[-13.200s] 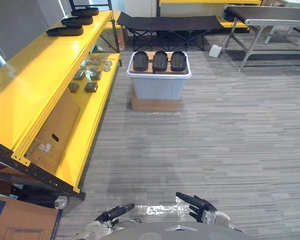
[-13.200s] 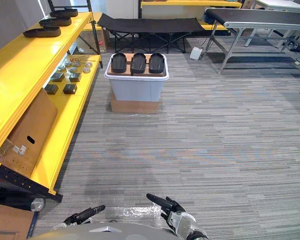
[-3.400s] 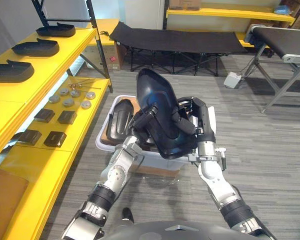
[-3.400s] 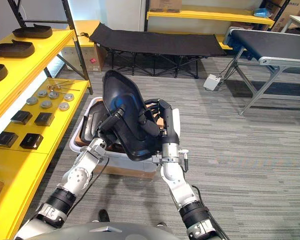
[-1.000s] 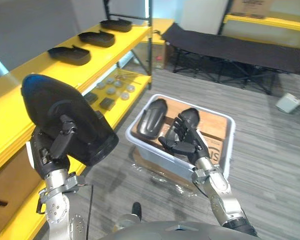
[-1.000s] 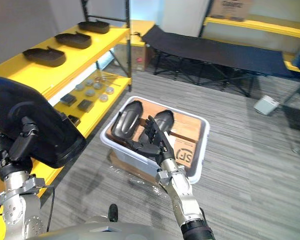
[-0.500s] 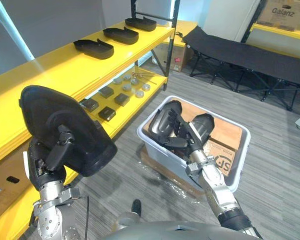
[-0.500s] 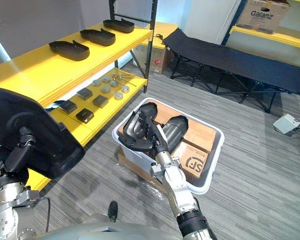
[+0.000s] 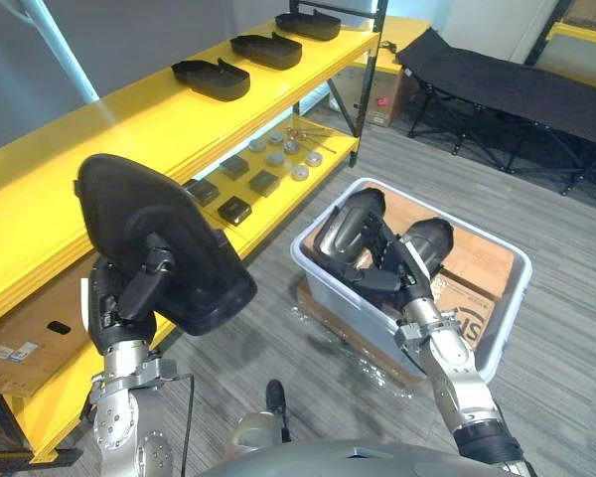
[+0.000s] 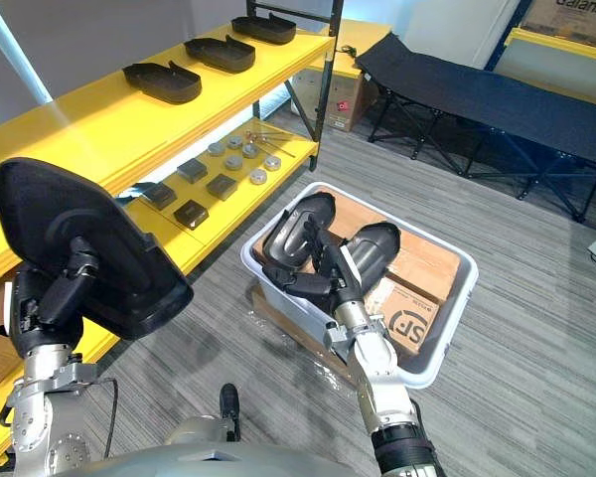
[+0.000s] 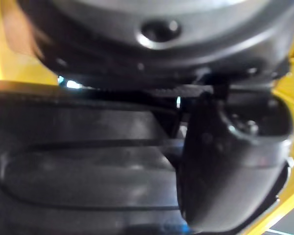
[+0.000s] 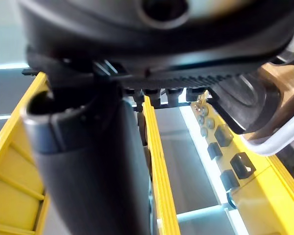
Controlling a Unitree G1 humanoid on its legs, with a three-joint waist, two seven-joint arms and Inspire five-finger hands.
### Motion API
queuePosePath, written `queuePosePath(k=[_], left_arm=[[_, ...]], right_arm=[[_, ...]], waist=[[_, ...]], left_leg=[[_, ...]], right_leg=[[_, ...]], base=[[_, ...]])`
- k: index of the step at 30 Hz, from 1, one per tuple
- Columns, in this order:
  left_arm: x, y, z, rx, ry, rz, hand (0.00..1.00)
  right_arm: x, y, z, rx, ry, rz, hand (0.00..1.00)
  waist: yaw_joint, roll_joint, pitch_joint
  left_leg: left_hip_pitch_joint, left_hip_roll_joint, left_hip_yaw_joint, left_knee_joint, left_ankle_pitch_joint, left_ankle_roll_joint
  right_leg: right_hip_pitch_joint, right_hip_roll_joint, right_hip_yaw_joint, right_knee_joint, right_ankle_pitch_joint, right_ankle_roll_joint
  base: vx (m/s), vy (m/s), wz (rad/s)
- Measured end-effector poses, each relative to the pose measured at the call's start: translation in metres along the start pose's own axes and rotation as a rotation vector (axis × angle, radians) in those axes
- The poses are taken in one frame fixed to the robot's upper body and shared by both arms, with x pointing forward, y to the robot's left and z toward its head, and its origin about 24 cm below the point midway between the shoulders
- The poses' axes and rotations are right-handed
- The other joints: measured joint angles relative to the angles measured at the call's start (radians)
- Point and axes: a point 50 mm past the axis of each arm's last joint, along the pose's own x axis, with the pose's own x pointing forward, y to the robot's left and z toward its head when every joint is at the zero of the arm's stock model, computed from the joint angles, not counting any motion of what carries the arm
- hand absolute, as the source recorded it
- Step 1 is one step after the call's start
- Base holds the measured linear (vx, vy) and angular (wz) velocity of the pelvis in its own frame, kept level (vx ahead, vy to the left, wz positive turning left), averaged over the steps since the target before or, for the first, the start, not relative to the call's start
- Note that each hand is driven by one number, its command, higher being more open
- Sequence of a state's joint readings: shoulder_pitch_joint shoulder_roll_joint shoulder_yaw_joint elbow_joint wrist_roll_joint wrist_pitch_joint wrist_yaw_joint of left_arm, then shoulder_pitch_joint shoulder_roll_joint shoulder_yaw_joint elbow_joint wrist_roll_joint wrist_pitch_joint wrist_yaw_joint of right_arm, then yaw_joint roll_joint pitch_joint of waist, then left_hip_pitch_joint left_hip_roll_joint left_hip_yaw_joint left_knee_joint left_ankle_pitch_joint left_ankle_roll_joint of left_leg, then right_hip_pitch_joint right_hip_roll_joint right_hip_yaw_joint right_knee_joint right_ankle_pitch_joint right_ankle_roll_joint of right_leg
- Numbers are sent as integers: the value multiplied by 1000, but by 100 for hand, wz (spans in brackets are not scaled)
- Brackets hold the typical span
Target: Walk over and take three plastic housings, then place them on the shelf
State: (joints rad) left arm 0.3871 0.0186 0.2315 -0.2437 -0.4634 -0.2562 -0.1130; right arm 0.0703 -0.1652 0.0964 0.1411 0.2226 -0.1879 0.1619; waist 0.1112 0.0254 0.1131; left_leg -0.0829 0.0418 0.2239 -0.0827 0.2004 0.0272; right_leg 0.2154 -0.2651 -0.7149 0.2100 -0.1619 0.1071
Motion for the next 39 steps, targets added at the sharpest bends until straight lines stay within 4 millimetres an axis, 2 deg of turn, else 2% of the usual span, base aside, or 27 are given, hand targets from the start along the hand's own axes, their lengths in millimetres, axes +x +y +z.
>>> queuePosePath(k=[1,3,5,10,13,16,18,21,24,26,30,32,34,35,36,37,38,39], left_arm=[[0,-4,-2,-2,9,-28,0],[0,-6,-3,-10,13,-40,0],[0,-6,-4,-11,18,-36,0],[-5,0,-14,-12,69,3,0],[-17,7,-24,-4,134,40,0],[-29,13,-29,-6,173,75,0],[-34,15,-30,-3,189,86,0],[-34,15,-30,-4,188,76,0],[-35,15,-30,-4,190,64,0],[-36,16,-28,-14,185,58,0],[-36,17,-26,-24,175,37,0],[-31,18,-23,-21,151,12,0],[-28,20,-20,-13,136,8,0],[-27,20,-19,-16,132,12,0],[-24,17,-21,-29,135,9,0],[-23,16,-21,-29,134,5,0],[-21,14,-20,-29,126,-1,0],[-17,14,-19,-30,116,12,0]], right_arm=[[0,3,0,7,-2,8,100],[1,4,2,26,-23,18,100],[2,7,3,30,-37,32,100],[2,9,5,19,-53,68,100],[1,9,5,0,-56,99,100],[0,11,6,-3,-65,124,100],[0,13,6,-3,-64,140,100],[0,14,5,-3,-63,143,100],[-1,14,4,-6,-56,153,100],[-1,16,3,-13,-53,163,100],[0,20,2,-3,-52,150,100],[1,21,2,21,-60,108,100],[0,22,1,44,-61,86,100],[-1,22,0,53,-59,75,100],[-5,18,-2,49,-50,60,100],[-5,17,-3,46,-48,55,100],[-6,15,-3,28,-46,37,100],[-4,15,-1,-15,-51,28,100]], waist=[[0,-7,4],[6,-6,7],[23,8,16],[26,25,42],[23,26,47],[26,25,48],[25,26,48],[26,32,52],[51,46,63],[53,46,63],[64,30,69],[62,-1,82],[67,-34,89],[66,-47,87],[45,-44,84],[45,-45,84],[38,-46,83],[36,-42,83]], left_leg=[[-4,-12,-33,0,7,-2],[-18,-15,-55,0,17,-5],[-31,-14,-86,1,33,-13],[-57,4,-133,33,35,-23],[-81,21,-99,73,26,-18],[-85,25,-68,82,23,-14],[-92,23,-38,83,28,1],[-127,21,-27,116,25,20],[-143,16,8,156,2,39],[-150,14,26,187,-18,44],[-163,-3,34,223,-50,50],[-192,-17,41,271,-84,61],[-214,-32,55,336,-146,62],[-213,-44,58,348,-172,62],[-197,-61,35,357,-183,82],[-189,-64,33,355,-184,82],[-156,-69,26,335,-197,87],[-129,-67,16,312,-213,101]], right_leg=[[-2,-5,33,21,-26,9],[-5,-3,34,29,-46,20],[-2,16,34,33,-62,28],[26,61,19,34,-95,31],[30,65,-12,55,-121,20],[35,58,-35,75,-136,22],[49,53,-76,84,-141,28],[50,49,-116,101,-146,36],[54,27,-132,126,-158,44],[59,15,-133,135,-169,45],[67,-6,-132,117,-176,55],[65,-20,-132,107,-176,52],[71,-43,-128,106,-177,38],[74,-55,-123,136,-160,18],[28,-111,-56,285,-92,-29],[16,-122,-40,319,-74,-39],[-27,-156,26,424,-40,-55],[-75,-142,79,459,-80,-44]], base=[[-12,-28,76],[-27,-62,50],[-69,-79,35],[-119,-71,40],[-97,-26,30],[-57,-11,29],[-24,1,48],[-12,10,53],[9,47,21],[24,54,8],[49,68,5],[119,108,13],[170,87,0],[242,104,31],[260,126,33],[257,172,34],[232,137,1],[211,109,-6]])
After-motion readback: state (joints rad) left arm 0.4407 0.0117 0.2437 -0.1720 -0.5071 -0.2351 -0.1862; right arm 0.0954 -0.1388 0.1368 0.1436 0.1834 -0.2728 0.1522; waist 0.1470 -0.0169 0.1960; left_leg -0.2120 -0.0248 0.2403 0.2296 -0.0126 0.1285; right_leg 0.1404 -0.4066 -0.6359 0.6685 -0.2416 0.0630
